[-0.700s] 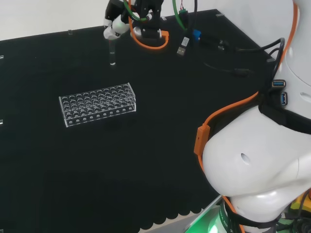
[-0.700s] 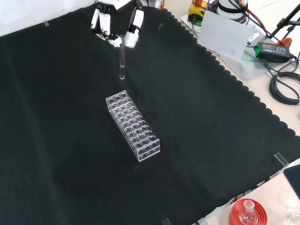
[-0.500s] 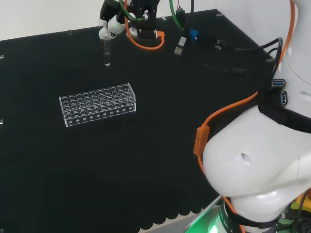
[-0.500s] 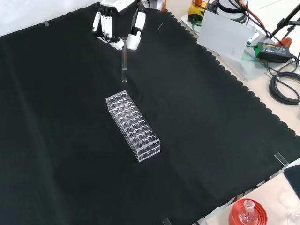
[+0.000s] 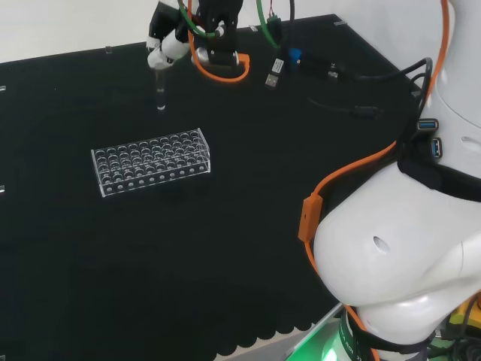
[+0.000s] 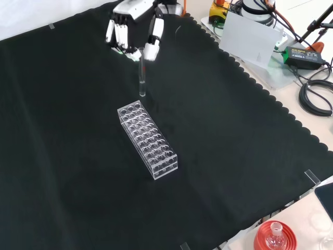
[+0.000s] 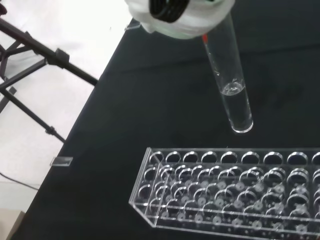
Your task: Put the test tube back in the rack.
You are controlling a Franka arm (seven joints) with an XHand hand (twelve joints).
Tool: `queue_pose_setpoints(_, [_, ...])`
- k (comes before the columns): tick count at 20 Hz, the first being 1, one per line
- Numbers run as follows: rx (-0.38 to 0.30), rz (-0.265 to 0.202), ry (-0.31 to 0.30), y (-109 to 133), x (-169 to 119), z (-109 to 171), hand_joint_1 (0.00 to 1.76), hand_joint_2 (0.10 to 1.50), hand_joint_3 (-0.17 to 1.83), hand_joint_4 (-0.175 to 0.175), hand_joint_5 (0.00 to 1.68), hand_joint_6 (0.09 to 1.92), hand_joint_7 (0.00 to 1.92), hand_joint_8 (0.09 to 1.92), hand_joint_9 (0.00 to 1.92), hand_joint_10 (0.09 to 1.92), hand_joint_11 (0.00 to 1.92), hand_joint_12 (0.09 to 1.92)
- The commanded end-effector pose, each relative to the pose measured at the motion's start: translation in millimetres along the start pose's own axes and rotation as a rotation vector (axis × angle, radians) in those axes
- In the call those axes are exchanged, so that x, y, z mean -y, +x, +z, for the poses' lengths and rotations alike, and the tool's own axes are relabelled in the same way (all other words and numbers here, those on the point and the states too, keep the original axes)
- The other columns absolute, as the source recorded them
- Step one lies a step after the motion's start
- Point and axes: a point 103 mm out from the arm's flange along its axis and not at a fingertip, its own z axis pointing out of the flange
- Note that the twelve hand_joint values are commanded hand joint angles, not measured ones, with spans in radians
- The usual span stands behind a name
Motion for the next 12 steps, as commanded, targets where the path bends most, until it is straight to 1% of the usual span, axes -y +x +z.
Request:
queue_pose_setpoints(1, [-0.047,-0.020,0.056,10.6,-8.1,35.4,1.30,0.99,0.03,-0.175,1.19,0.65,1.25,0.62,1.11,0.59,0.68,1.27])
queue_pose_setpoints(9, [-0.080,-0.012,0.095,7.0,-10.4,60.8,1.30,0.99,0.03,-0.175,1.19,0.65,1.25,0.62,1.11,0.59,0.69,1.27])
queue_pose_setpoints(12, [-0.091,-0.002,0.107,5.3,-8.7,70.5,1.30,0.99,0.03,-0.175,1.19,0.65,1.25,0.62,1.11,0.59,0.69,1.27])
